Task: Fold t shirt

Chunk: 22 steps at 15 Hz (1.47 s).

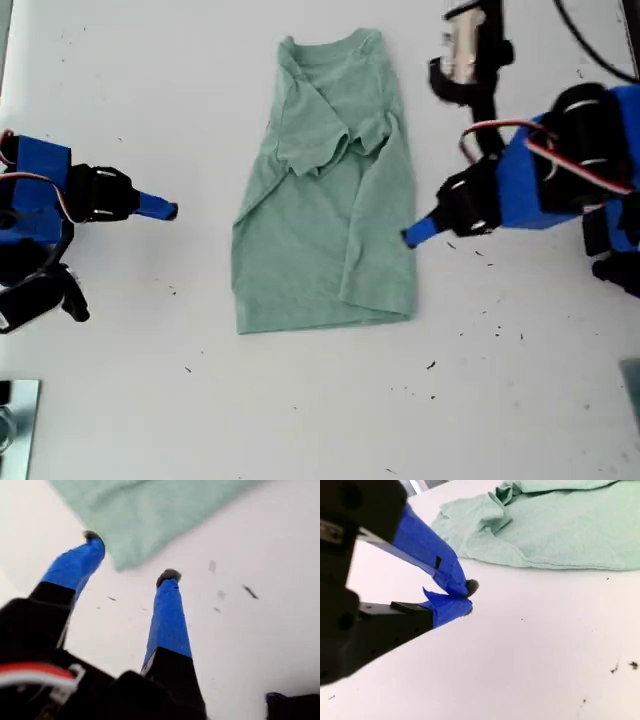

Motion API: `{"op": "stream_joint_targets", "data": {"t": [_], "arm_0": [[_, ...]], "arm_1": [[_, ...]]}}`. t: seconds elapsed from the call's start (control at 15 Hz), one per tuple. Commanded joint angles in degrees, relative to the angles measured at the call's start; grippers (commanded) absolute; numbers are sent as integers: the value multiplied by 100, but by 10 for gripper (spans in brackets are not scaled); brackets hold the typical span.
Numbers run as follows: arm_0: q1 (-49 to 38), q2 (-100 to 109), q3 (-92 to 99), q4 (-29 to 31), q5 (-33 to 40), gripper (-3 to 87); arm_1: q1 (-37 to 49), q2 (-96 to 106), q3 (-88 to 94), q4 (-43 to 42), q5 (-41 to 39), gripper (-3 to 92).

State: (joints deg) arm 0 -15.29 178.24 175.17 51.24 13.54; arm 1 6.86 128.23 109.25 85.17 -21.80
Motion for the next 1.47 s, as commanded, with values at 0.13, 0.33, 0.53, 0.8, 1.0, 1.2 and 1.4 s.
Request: {"op": "stream_joint_targets", "data": {"t": [0.13, 0.33, 0.53, 0.8, 1.0, 1.2, 1.4], "arm_0": [[299, -114, -325, 211, -422, -2], [1011, -2268, -2654, 1107, -1160, -3], [1714, -4781, -6425, 2918, -1433, -3], [1854, -6530, -8666, 3533, -747, 250], [1802, -7128, -8763, 3568, -826, 258], [1608, -7646, -7866, 2883, -905, 249], [1556, -8297, -6987, 1705, -967, 251]], "arm_1": [[492, 2874, 4632, -1362, -26, 24], [782, 2874, 5098, -1714, -167, 24], [896, 2883, 5423, -2101, -246, 24], [914, 2883, 5537, -2355, -281, 24], [879, 2883, 5563, -2382, -246, 24], [861, 2936, 5599, -2391, -237, 24], [782, 3085, 5651, -2373, -237, 24]]}}
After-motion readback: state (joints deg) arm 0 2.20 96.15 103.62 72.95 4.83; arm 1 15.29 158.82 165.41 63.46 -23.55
